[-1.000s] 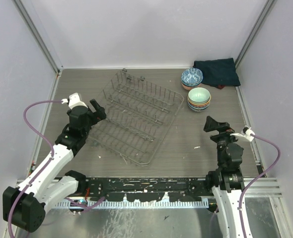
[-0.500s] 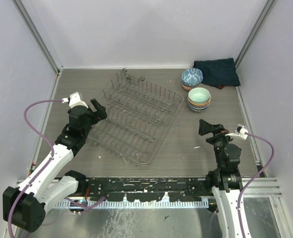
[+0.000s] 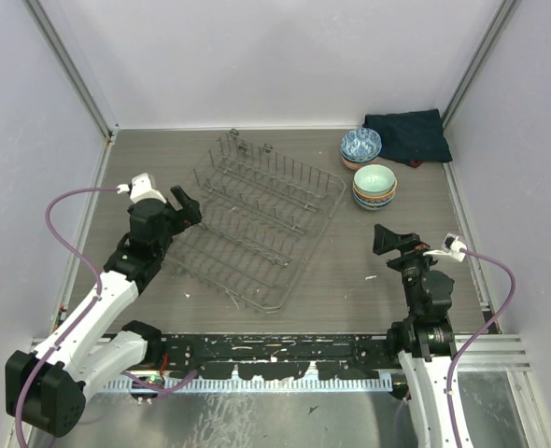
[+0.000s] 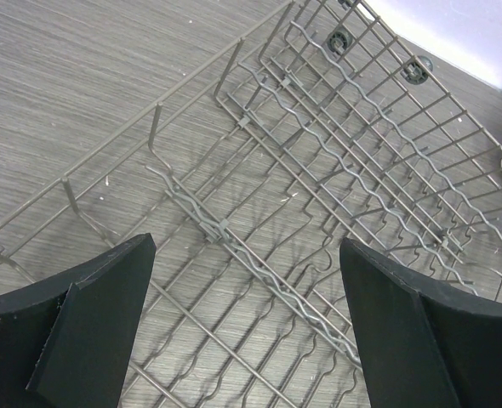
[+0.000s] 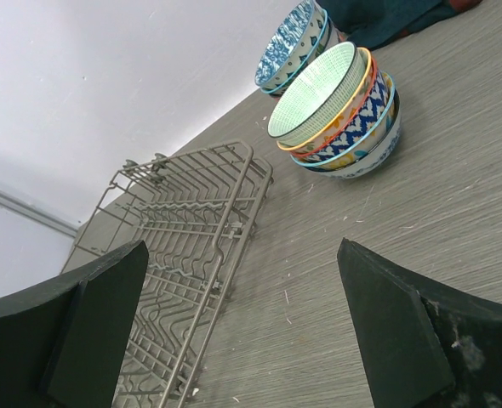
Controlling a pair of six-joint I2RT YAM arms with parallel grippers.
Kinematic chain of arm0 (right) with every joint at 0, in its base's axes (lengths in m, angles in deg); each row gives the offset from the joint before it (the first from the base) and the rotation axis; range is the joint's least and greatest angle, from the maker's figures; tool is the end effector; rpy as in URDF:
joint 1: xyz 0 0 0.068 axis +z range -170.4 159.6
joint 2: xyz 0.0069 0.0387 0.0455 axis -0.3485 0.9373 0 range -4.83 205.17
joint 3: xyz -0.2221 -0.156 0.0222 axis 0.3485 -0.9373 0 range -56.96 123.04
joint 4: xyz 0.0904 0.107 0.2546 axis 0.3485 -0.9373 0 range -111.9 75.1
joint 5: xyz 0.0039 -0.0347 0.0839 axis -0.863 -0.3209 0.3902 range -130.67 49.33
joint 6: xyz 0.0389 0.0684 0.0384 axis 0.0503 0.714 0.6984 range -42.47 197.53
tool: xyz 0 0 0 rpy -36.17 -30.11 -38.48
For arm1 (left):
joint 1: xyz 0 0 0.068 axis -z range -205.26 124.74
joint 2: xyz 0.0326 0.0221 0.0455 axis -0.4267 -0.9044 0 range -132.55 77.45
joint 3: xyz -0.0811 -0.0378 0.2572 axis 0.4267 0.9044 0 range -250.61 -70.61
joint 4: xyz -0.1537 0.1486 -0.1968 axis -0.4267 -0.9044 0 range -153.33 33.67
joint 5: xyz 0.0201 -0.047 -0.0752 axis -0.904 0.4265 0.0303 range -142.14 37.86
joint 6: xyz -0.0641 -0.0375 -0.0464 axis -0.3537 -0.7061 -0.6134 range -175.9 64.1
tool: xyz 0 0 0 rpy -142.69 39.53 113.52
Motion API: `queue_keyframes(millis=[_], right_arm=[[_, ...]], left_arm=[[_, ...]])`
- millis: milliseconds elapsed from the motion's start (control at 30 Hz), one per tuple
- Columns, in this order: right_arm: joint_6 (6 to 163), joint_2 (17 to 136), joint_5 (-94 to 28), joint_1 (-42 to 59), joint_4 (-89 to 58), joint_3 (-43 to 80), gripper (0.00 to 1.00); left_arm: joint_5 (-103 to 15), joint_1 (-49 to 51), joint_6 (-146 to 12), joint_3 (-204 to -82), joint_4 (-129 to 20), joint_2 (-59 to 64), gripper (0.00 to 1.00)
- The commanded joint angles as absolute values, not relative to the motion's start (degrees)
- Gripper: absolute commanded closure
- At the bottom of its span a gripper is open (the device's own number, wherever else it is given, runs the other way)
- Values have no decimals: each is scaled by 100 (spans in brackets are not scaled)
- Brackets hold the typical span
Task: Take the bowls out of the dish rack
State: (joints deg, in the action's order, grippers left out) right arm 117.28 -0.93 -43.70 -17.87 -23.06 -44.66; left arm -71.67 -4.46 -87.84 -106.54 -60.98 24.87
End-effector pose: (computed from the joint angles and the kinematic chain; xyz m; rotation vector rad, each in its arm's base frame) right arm 0.1727 0.0034 0.2317 0.5481 1.4946 0.5370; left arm 0.2696 -0.0746 0.2476 -0.4105 1.8868 -0.2864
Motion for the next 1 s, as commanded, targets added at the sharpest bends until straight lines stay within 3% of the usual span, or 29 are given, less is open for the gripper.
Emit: queue_keyframes(millis=[0,967], right_arm=[[11706,-52,-4270,-1767,-1935,-4408,0],[11682,-52,-4243,-1767,-1954,-4370,0]], left_arm=[[-7165,-434,-8730,-10780,-5914,2499,2],[-7149,-429,-8676,-10702,-5865,2628,2]])
